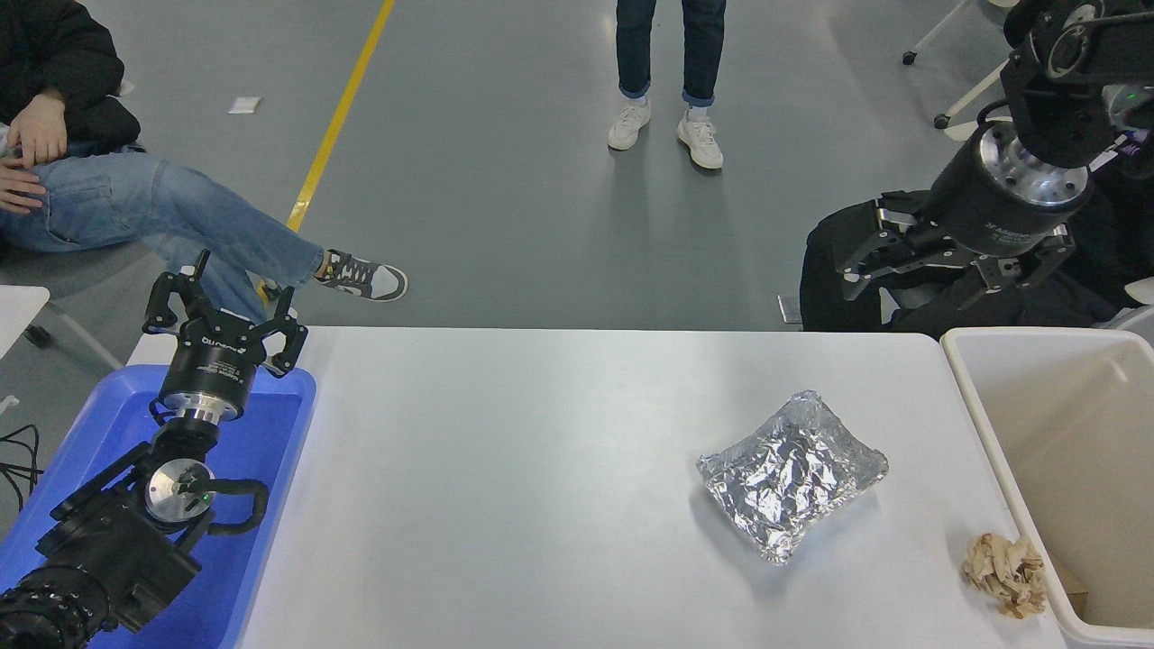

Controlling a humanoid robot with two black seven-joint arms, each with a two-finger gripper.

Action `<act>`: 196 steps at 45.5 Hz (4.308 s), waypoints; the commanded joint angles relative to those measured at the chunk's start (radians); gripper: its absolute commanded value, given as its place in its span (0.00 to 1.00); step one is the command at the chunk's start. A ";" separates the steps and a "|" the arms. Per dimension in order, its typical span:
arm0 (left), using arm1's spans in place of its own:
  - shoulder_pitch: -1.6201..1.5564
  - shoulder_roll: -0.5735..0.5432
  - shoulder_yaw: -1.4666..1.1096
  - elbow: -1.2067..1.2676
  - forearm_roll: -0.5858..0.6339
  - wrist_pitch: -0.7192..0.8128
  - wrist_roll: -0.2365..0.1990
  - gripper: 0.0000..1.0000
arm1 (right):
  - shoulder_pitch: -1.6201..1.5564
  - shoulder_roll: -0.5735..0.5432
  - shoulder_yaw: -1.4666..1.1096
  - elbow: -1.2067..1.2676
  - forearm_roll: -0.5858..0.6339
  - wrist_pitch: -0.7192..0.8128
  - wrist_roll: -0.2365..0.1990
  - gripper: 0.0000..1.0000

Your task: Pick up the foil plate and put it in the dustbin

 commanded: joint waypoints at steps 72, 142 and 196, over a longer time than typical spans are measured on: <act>0.000 0.000 0.000 0.000 -0.003 -0.001 -0.003 0.98 | -1.005 -0.014 0.315 -0.248 0.281 -0.666 -0.007 0.89; -0.001 0.000 0.000 0.000 -0.003 0.000 -0.002 0.98 | -0.746 -0.086 0.130 -0.129 0.325 -0.342 -0.006 0.00; 0.000 0.000 0.000 0.000 -0.005 0.002 -0.002 0.98 | 0.308 -0.204 -0.074 0.210 0.206 0.000 -0.006 0.00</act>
